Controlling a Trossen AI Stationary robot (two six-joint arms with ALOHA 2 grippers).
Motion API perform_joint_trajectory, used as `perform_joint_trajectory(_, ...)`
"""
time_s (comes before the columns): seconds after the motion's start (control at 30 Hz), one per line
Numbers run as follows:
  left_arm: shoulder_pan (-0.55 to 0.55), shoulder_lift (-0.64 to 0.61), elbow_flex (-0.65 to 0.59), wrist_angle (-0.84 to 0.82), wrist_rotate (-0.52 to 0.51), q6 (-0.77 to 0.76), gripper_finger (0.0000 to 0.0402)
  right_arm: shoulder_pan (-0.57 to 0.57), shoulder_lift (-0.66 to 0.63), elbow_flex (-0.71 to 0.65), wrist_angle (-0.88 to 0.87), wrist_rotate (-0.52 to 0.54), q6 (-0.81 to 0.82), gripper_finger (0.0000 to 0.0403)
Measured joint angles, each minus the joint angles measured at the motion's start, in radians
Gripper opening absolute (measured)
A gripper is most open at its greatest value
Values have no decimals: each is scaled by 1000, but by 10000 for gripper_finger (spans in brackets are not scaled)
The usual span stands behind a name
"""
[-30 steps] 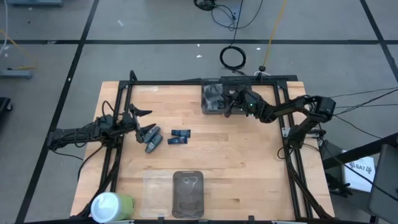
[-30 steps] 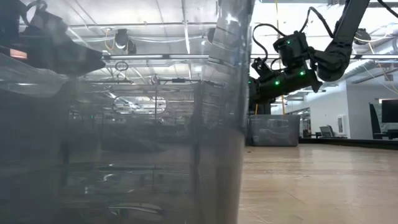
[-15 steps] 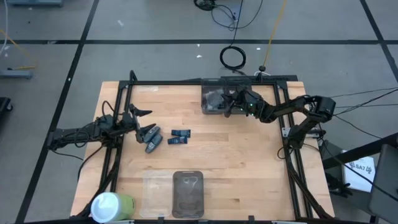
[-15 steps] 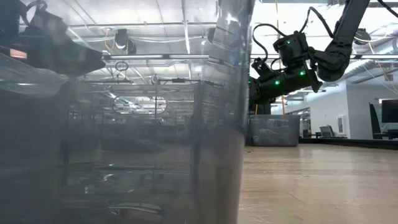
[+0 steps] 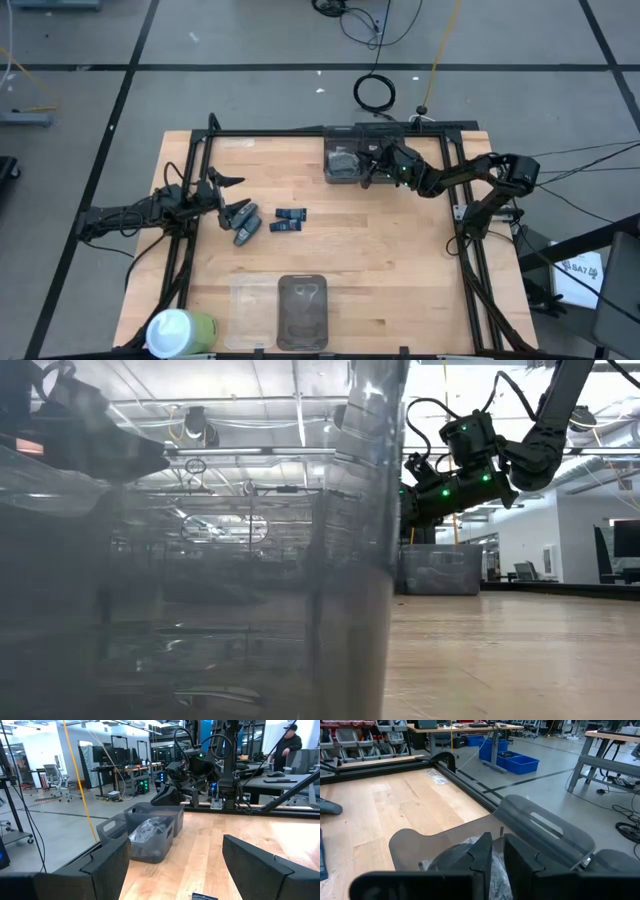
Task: Pick & Place Travel size toiletries
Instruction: Put the top black deodorant into the transparent bin
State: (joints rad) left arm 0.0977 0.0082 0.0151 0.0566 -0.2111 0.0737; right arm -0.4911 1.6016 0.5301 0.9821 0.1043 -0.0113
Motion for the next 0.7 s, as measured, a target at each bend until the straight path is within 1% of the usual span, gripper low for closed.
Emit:
perform_joint_trajectory(0.2,0,0,0,0,0,0,310,2,0,0,1,-14,29,63)
perform_joint_trajectory(0.3,0,0,0,0,0,0,310,2,0,0,8,-120,29,73)
perform_joint_trajectory(0.5,0,0,0,0,0,0,310,6,0,0,9,-396,87,79)
perform_joint_trajectory(0.7,0,0,0,0,0,0,310,48,-1,-1,27,-577,126,76)
